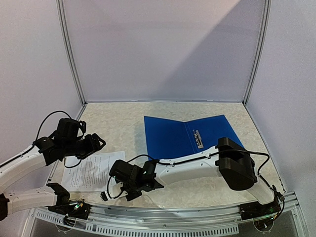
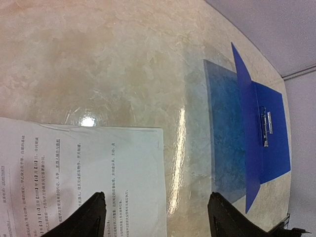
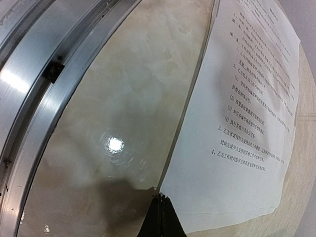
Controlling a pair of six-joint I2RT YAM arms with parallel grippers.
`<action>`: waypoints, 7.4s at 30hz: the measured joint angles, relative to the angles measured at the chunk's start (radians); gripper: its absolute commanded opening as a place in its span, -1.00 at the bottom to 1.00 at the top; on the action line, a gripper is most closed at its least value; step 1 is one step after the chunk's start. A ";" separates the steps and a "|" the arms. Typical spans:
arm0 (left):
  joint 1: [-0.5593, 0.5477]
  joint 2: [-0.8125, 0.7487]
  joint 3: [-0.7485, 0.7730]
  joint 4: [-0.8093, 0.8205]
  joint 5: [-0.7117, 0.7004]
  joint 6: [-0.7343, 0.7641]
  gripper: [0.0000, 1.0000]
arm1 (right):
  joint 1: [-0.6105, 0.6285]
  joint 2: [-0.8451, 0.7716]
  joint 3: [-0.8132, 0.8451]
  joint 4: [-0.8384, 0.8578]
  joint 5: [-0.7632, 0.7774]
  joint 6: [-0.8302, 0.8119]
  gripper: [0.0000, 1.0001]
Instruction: Put the files into the folder
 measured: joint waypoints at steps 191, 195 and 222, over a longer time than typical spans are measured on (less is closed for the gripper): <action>-0.046 -0.079 0.038 0.056 -0.305 -0.287 -1.00 | -0.227 -0.261 0.044 -0.129 -0.565 0.428 0.35; -0.047 -0.044 0.146 0.047 -0.311 -0.098 -1.00 | -0.359 -0.406 0.002 -0.104 -0.650 0.509 0.47; -0.327 0.672 0.624 0.558 0.340 0.357 -1.00 | -1.148 -0.916 -0.760 0.163 -1.212 0.921 0.69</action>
